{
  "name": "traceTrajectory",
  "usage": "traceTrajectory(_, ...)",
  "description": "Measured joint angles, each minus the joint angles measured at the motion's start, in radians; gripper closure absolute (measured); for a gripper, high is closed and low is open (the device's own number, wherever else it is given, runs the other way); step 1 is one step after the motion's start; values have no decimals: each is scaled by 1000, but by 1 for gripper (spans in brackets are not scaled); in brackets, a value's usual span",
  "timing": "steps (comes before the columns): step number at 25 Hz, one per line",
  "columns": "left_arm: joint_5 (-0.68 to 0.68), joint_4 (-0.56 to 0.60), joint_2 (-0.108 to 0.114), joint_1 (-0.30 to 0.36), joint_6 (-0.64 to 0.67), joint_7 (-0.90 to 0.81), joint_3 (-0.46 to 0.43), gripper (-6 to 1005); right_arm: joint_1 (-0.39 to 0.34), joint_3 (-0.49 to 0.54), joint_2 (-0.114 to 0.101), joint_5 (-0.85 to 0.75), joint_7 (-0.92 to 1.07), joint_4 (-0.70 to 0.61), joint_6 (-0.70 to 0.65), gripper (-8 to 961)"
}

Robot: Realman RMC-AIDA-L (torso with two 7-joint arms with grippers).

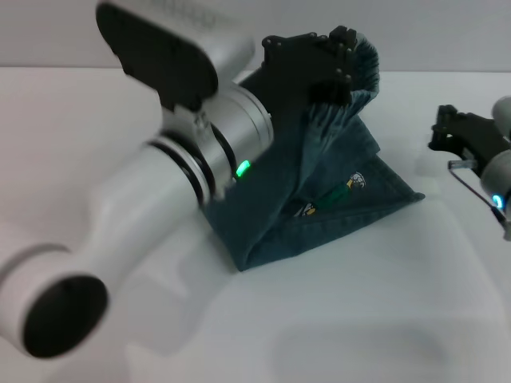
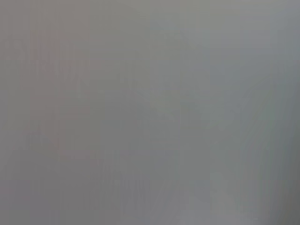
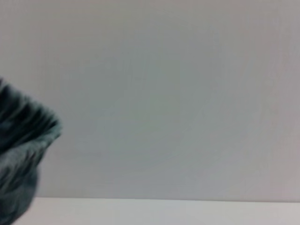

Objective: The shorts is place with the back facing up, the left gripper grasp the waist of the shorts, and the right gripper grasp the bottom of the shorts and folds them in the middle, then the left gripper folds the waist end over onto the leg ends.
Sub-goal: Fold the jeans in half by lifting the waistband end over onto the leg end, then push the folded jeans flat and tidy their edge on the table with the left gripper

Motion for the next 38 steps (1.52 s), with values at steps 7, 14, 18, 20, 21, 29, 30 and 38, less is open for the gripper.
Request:
traceTrajectory(7, -12, 340, -7, -123, 522, -159, 188, 871, -41, 40, 1, -42, -1, -25, 7, 954)
traceTrajectory(14, -9, 407, -6, -156, 543, -248, 196, 630, -51, 46, 2, -46, -1, -29, 26, 954)
traceTrajectory(18, 23, 421, -2, -136, 556, -237, 209, 548, -56, 45, 4, -60, -1, -35, 26, 954)
traceTrajectory(20, 48, 448, -1, -115, 593, -237, 214, 508, -61, 42, 5, -75, -1, -42, 24, 954)
traceTrajectory(21, 48, 448, -1, -115, 593, -237, 214, 487, -65, 38, 6, -88, -1, -49, 17, 954)
traceTrajectory(29, 53, 578, -6, -37, 744, -239, 221, 243, -67, -101, 9, -184, 5, -111, -159, 954)
traceTrajectory(30, 51, 592, -6, -30, 748, -240, 219, 202, -61, -128, 9, -190, 6, -116, -204, 954)
traceTrajectory(38, 48, 664, -7, -13, 811, -234, 215, 166, 10, -411, 10, -244, 39, 40, -714, 954)
